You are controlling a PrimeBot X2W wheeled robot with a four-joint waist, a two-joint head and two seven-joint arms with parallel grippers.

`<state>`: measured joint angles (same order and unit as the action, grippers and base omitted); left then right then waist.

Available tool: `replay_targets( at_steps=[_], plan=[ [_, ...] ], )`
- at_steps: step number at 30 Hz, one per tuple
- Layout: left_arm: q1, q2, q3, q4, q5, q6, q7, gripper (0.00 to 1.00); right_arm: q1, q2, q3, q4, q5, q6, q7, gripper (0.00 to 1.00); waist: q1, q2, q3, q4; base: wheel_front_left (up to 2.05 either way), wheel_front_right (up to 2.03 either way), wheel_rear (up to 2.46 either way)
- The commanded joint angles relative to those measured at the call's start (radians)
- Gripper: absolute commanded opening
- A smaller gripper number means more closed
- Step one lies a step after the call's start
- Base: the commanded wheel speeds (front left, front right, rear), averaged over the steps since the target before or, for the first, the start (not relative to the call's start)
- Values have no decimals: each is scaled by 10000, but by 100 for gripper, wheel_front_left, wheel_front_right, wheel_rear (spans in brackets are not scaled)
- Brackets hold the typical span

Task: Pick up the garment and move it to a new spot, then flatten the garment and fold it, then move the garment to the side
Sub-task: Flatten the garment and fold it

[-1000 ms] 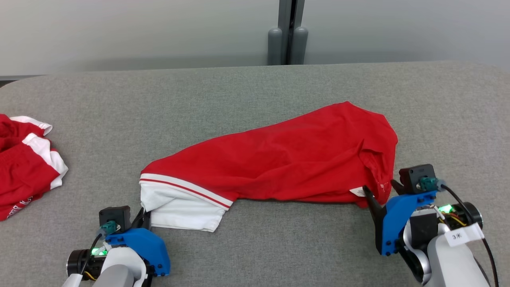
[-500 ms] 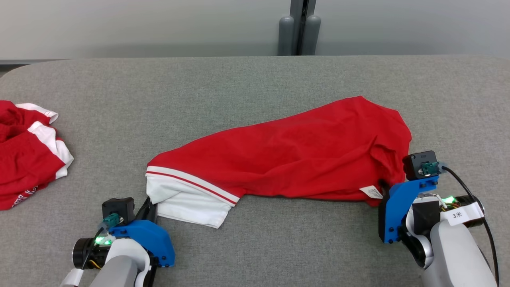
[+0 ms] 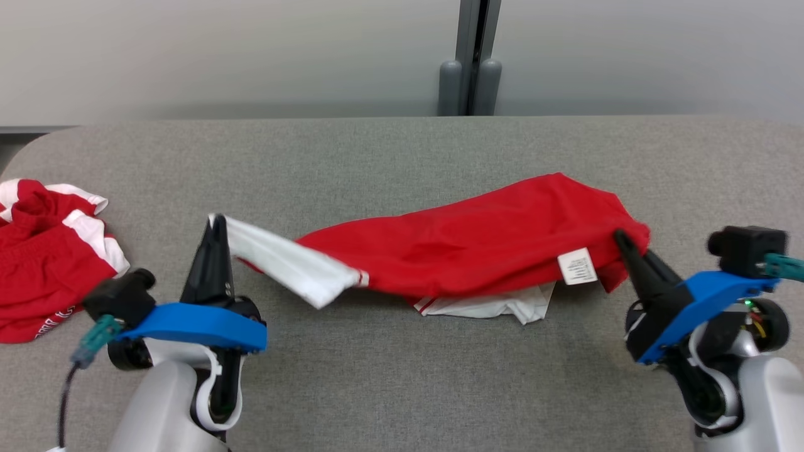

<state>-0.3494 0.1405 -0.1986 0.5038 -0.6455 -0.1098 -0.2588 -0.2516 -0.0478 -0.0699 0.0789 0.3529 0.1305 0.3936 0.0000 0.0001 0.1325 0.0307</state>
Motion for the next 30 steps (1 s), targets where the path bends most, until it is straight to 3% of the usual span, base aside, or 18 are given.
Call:
replay_targets(
  at_steps=[1, 7, 10, 18, 24, 30],
  plan=[
    [87, 0, 73, -228, -52, -62, -58, 0, 125, -47, -68, -150, 102, 5, -36, 0, 0, -1, -65, -40, 0, 0, 0],
    [587, 166, 521, -3441, -1149, -125, 417, 0, 639, -44, -675, -2109, 335, 5, 257, 0, 0, -1, -360, -104, 0, 0, 0],
    [510, 344, 680, -5240, -1609, 145, 1200, 0, 785, -41, -961, -3225, 243, 5, 701, 0, 0, -1, -420, -166, 0, 0, 0],
    [-530, 503, 942, -7554, -2404, 773, 2510, 0, 367, -91, -1152, -4863, 266, 5, 1658, 0, 0, -1, -197, -302, 0, 0, 0],
    [-1966, 733, 1059, -7640, -2830, 1218, 3500, 0, -788, -700, -754, -5028, 634, 5, 2289, 0, 0, -1, 497, -523, 0, 0, 0],
    [-3967, 1159, 1331, -6265, -2624, 1230, 3676, 0, -3029, -1709, 213, -3169, 758, 5, 1795, 0, 0, -1, 1817, -846, 0, 0, 0]
  ],
)
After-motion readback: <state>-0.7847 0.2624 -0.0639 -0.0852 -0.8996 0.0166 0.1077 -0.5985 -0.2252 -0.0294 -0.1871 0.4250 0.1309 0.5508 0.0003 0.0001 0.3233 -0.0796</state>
